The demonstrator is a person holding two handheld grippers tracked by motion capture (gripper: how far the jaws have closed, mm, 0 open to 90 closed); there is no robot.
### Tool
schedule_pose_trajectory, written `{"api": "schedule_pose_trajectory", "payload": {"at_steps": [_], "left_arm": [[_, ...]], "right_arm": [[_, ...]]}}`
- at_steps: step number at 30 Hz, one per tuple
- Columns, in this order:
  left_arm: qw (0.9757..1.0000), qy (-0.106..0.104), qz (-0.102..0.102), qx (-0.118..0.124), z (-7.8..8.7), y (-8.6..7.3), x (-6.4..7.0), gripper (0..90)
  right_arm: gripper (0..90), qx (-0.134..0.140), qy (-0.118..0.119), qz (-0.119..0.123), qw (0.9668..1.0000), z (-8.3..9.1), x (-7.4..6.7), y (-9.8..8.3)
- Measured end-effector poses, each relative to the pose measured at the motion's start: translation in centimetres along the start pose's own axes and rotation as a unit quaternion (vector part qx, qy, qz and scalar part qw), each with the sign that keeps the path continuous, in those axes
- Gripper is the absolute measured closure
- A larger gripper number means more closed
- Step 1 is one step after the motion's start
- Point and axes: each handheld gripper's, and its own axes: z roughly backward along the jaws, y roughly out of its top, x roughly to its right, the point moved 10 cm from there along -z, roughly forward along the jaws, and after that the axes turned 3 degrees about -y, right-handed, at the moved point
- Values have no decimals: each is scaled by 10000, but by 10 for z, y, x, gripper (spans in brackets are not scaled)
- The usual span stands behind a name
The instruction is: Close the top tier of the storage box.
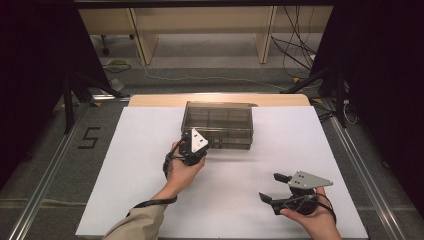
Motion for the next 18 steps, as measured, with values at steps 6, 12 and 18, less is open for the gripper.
{"api": "schedule_pose_trajectory", "payload": {"at_steps": [6,12,18], "left_arm": [[10000,29,32,1,-5,2,-2,897],[10000,64,37,-16,-9,4,-6,898],[9999,90,18,-67,-12,6,-9,897]], "right_arm": [[163,-3,2,-1,10000,0,0,0],[163,-7,-1,-1,10000,0,0,0],[164,0,4,1,10000,0,0,0]]}}
